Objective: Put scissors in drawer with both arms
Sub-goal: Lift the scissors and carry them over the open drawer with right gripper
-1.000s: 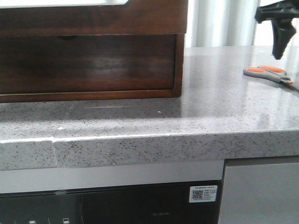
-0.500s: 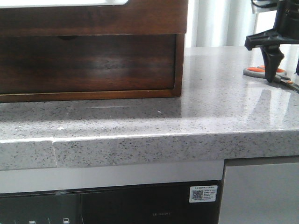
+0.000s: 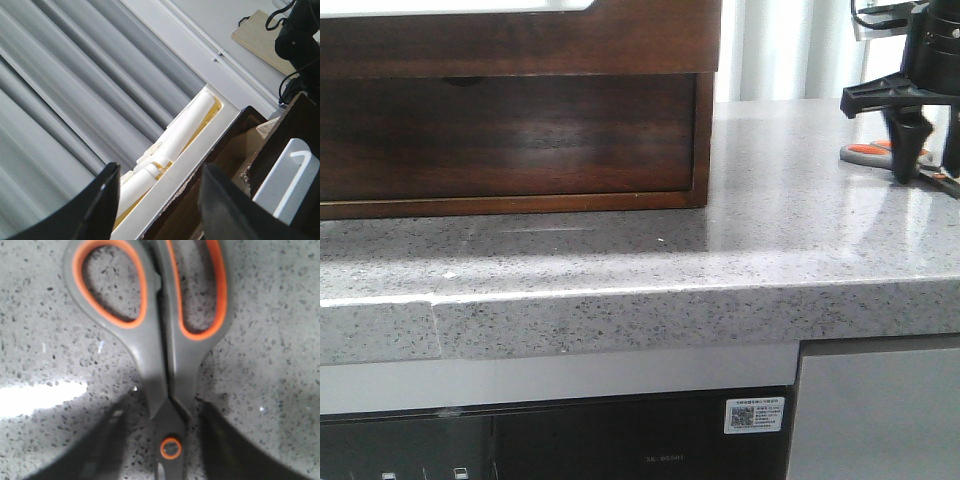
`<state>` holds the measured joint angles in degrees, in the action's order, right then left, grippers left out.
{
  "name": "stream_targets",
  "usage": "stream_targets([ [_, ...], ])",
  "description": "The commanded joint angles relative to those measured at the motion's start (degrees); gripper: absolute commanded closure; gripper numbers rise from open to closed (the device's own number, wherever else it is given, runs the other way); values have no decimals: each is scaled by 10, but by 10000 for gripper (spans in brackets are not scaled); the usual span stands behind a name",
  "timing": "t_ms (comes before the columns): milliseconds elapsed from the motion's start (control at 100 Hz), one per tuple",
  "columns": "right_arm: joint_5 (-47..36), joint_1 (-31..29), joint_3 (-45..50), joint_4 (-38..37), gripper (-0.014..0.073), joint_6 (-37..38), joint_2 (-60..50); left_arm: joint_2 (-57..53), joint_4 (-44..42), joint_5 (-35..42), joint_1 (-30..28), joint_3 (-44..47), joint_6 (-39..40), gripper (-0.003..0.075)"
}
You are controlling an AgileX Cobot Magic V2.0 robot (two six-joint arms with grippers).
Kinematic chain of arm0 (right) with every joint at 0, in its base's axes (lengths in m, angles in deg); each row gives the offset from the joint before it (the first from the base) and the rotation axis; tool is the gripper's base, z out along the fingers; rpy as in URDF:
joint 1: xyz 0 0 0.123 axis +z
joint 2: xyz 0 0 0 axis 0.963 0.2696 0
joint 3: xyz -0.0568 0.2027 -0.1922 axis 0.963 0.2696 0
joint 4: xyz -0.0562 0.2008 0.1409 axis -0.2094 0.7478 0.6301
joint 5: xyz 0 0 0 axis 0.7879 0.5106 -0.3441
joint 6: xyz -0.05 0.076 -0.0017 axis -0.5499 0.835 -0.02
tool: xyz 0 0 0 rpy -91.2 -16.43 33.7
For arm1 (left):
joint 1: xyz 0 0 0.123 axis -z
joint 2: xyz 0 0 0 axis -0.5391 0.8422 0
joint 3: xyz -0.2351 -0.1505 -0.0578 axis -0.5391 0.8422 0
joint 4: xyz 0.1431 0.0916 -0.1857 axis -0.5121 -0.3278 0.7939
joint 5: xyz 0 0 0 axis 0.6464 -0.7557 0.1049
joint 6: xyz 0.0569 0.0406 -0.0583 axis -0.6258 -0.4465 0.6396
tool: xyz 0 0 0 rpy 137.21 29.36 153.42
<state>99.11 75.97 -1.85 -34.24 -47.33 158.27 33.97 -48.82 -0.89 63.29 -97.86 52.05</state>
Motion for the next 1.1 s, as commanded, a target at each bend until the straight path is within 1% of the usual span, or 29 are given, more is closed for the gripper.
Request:
stream_targets([
  [0,-3,-3,-16,-13,487,-6,-23,5,14,29,6,-16,7,383],
  [90,-2,-3,-16,-13,601,-6,-22,5,14,29,6,-16,7,383],
  [180,-1,-3,-16,-17,666,-6,-22,5,14,29,6,-16,7,383],
  [360,1,-3,-16,-17,666,-6,-42,5,14,29,6,-16,7,383],
  [510,-6,-3,-16,-11,666,-16,-103,4,14,29,6,-17,7,386],
  [590,-18,-3,-16,10,666,-45,-144,-2,26,29,6,-17,7,386],
  [680,-40,-2,-16,65,666,-106,-197,-14,55,28,6,-17,7,386],
  [730,-55,2,-16,89,666,-128,-225,-19,63,28,6,-17,7,386],
  [790,-76,14,-17,103,666,-147,-258,-25,63,28,6,-17,7,386],
  [870,-81,36,-23,104,666,-170,-301,-26,63,24,6,-17,7,386],
  [980,-78,88,-37,105,666,-210,-346,-26,64,11,6,-17,7,386],
  [1090,-72,148,-61,105,666,-226,-371,-26,82,0,6,-17,7,386],
])
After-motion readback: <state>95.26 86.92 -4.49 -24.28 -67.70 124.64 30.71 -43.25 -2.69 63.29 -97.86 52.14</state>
